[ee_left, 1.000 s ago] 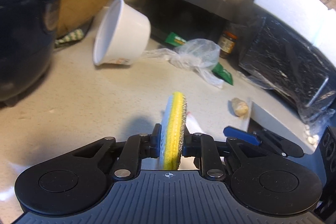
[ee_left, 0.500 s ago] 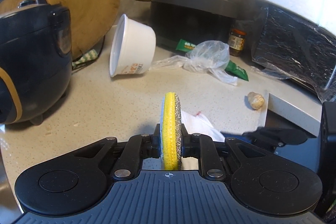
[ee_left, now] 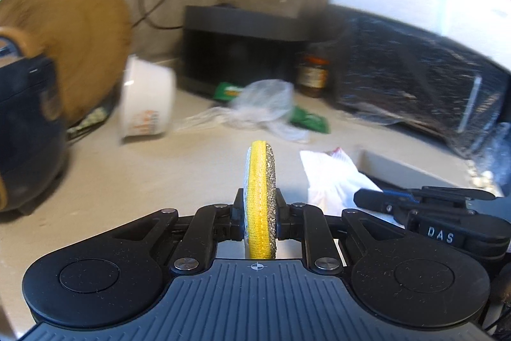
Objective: Collect trash
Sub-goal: 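Carry the scrubber pad and glove down over the green bin, then open both tools to drop the scrubber pad and glove into the bin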
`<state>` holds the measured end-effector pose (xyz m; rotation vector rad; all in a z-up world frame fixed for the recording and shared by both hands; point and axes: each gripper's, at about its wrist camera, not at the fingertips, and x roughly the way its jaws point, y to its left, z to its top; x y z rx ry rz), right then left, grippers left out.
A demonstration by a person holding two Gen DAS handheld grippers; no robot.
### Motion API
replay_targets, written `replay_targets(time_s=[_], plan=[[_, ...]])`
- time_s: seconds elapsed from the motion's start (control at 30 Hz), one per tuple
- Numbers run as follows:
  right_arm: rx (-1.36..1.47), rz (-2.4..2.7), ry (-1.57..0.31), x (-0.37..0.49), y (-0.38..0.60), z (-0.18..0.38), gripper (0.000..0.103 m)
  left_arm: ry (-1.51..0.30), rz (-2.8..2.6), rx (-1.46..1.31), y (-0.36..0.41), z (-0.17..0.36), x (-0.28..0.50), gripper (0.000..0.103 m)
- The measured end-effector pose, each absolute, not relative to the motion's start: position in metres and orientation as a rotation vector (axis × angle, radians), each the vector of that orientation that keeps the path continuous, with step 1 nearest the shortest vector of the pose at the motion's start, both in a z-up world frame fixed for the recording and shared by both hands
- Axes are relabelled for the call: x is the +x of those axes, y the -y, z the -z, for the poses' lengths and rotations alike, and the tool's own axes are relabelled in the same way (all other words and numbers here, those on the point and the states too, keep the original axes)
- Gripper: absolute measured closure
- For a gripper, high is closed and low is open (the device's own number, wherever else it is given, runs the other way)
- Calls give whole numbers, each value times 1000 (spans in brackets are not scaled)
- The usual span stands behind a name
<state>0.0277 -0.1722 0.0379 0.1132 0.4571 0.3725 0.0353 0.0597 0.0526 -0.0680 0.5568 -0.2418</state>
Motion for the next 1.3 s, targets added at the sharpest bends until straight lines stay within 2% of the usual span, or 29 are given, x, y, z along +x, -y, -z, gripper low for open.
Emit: replay_targets(time_s=[0.17, 0.3, 0.43, 0.7, 0.93, 1.1, 1.3], plan=[[152, -284, -416, -2, 229, -36, 94, -509, 433, -152, -13, -45, 28, 84], [173, -158, -460, -16, 283, -8, 94, -576, 608, -222, 37, -3, 43, 84], [184, -17, -569, -27, 337, 38, 94, -768, 716, -276, 92, 80, 70, 84], [296, 107, -766, -48, 415, 128, 94, -1234, 622, -335, 169, 292, 134, 84], [411, 170, -809, -52, 456, 165, 94, -1388, 504, -336, 207, 406, 168, 81], [449, 191, -837, -51, 472, 181, 94, -1440, 449, -341, 207, 438, 175, 80], [428, 152, -883, -36, 464, 193, 94, -1316, 490, -399, 164, 399, 159, 80]])
